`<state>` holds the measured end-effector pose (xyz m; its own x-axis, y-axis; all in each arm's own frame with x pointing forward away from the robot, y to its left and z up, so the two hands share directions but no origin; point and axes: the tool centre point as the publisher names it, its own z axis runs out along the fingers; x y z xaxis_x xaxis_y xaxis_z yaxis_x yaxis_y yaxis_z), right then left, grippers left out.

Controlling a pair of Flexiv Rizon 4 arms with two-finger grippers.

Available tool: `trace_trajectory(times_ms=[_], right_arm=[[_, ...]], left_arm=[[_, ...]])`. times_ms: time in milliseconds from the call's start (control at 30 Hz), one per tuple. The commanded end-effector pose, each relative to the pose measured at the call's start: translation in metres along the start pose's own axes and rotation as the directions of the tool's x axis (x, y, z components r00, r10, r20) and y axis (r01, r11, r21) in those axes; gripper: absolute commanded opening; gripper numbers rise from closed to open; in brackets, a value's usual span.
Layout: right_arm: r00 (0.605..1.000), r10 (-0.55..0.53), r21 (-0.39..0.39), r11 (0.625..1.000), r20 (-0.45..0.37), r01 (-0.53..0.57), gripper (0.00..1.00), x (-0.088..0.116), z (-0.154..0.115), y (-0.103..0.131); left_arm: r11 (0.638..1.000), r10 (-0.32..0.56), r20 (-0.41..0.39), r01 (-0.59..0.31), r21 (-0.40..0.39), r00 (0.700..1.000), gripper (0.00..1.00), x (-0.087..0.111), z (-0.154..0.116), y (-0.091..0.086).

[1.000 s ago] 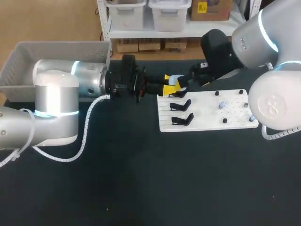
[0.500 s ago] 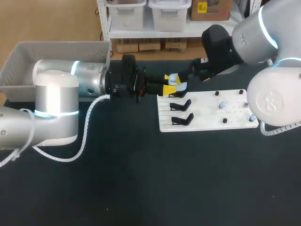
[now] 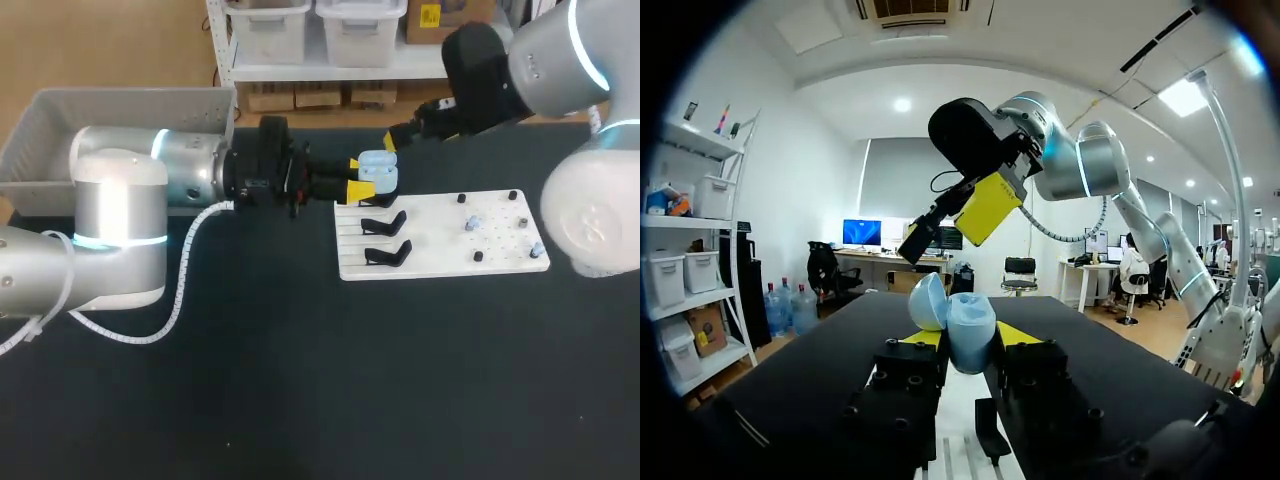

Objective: Pick up each earbud case from the left stands, insert the matching earbuds, close the lid, and place the case in the box.

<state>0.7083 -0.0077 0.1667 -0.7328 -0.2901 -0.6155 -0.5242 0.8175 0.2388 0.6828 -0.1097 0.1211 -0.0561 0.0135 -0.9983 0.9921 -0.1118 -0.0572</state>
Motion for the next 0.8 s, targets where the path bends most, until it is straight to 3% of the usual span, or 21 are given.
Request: trace_trajectory(times_ms=[33,300,800], right_arm=[[0.999,-0.039,0.163,0.986,-0.007,0.039,1.00,0.015,-0.028,-0.005],[0.993,-0.035,0.296,0.953,-0.114,0.067,1.00,0.048,-0.054,-0.030],[0.951,0.127,0.369,0.930,-0.282,-0.015,1.00,0.122,-0.068,-0.073]], left_arm=[[1.000,0.003,0.004,-0.003,-0.003,1.000,0.00,0.001,0.000,0.000],[1.000,0.003,0.004,-0.003,-0.003,1.000,0.00,0.001,0.000,0.000],[1.000,0.003,0.004,-0.003,-0.003,1.000,0.00,0.001,0.000,0.000]])
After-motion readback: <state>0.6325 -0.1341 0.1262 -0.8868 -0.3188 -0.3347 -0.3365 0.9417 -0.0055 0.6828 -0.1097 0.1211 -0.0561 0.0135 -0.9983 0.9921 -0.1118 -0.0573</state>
